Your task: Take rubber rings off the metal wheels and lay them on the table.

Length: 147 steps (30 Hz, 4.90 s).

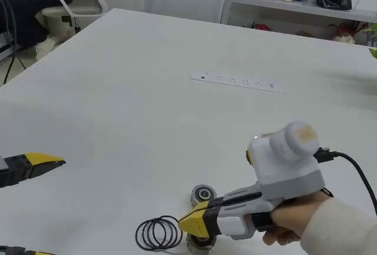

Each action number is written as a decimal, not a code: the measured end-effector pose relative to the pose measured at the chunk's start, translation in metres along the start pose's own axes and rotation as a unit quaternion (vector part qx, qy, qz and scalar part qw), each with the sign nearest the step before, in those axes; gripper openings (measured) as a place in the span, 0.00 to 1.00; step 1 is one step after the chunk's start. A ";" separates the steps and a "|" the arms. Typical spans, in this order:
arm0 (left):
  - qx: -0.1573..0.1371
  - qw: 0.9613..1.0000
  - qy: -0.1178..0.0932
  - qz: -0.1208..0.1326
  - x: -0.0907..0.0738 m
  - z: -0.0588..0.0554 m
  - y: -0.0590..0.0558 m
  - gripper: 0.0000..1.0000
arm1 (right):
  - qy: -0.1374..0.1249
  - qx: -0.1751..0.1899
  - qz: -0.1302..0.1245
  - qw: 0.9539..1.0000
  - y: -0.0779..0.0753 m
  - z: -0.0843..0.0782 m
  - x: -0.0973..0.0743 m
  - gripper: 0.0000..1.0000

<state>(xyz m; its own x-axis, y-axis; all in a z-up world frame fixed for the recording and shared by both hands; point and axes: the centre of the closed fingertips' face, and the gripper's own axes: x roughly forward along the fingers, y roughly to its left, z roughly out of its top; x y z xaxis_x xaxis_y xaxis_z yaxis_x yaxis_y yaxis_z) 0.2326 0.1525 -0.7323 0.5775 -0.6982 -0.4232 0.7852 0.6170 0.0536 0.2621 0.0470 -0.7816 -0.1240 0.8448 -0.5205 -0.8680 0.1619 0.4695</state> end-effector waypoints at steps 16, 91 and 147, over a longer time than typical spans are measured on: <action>-0.001 1.000 0.008 0.000 0.000 -0.005 0.000 0.88 | 0.011 -0.021 -0.029 0.999 -0.012 -0.001 0.003 0.00; 0.006 1.000 0.008 -0.005 0.004 -0.002 0.002 0.86 | -0.003 -0.044 -0.058 0.997 -0.020 0.016 -0.025 0.12; -0.008 0.999 -0.015 0.029 -0.017 0.007 0.011 0.97 | -0.065 -0.096 -0.166 0.979 0.018 -0.001 -0.141 0.65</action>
<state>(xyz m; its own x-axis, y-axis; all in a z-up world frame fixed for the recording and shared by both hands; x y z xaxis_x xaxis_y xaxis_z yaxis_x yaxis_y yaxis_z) 0.2326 0.1685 -0.7178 0.6293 -0.6710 -0.3921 0.7459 0.6632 0.0623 0.2631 -0.0694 -0.7007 0.2312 0.8215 -0.5213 -0.9263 0.3497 0.1403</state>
